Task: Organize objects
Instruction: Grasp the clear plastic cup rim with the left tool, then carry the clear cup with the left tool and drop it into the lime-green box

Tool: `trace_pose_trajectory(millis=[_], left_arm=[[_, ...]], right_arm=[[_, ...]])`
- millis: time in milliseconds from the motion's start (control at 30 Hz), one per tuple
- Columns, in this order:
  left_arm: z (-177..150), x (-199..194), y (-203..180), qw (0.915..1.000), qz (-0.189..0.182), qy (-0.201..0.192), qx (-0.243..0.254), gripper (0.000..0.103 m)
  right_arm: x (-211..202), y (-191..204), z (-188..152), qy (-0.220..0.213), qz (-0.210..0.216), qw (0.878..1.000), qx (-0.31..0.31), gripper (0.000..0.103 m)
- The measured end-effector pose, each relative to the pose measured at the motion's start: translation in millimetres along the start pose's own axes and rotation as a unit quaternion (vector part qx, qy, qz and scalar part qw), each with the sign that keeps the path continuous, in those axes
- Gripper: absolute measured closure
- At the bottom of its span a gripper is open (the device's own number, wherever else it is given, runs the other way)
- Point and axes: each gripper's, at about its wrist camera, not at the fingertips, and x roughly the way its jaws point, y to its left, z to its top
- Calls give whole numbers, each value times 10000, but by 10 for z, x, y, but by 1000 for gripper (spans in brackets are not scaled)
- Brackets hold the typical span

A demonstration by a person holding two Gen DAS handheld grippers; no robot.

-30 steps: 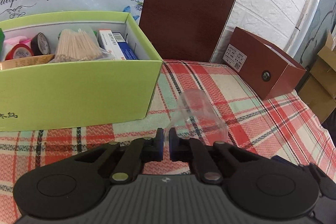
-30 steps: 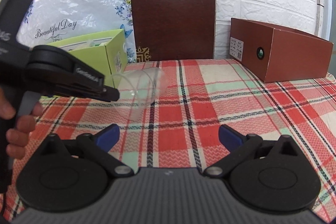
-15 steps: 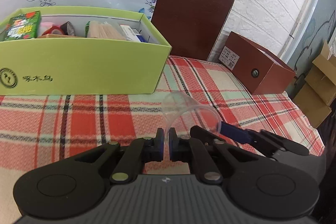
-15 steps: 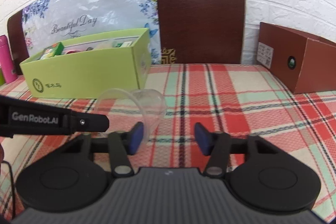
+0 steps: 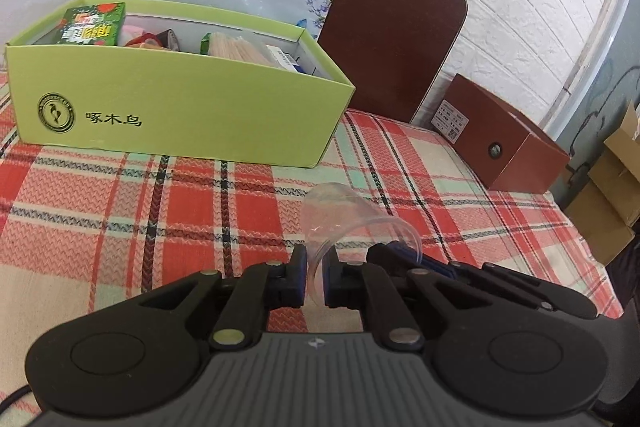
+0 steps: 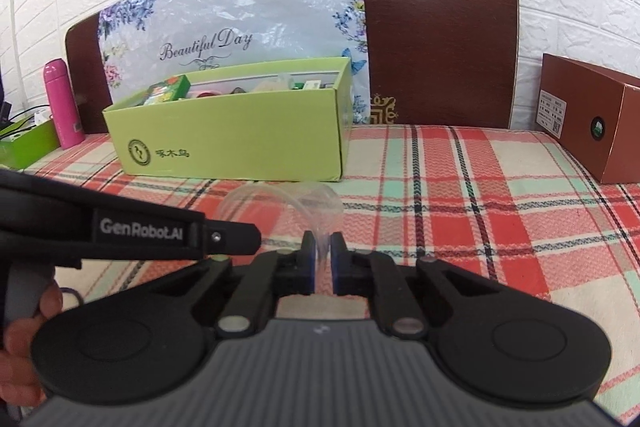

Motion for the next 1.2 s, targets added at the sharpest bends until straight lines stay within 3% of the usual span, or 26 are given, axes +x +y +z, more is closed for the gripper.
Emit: trace_pose_trajectory(millis=[400, 600, 800, 1133, 1200], left_arm=[[284, -683, 19, 9960, 89, -884, -81, 98], [604, -794, 184, 9930, 143, -1169, -121, 98], [998, -689, 392, 9897, 207, -1416, 0, 98], [1411, -193, 786, 9894, 301, -1412, 148, 98], [1425, -45, 856, 9897, 439, -1317, 346, 84]], right_arm=[[-345, 346, 404, -728, 296, 9960, -430, 96], [-231, 572, 759, -1061, 382, 9906, -777, 96], [92, 745, 1081, -1286, 396, 9867, -915, 96], [852, 819, 1370, -1308, 325, 9860, -982, 96], [1026, 834, 1344, -1245, 266, 9862, -1054, 93]])
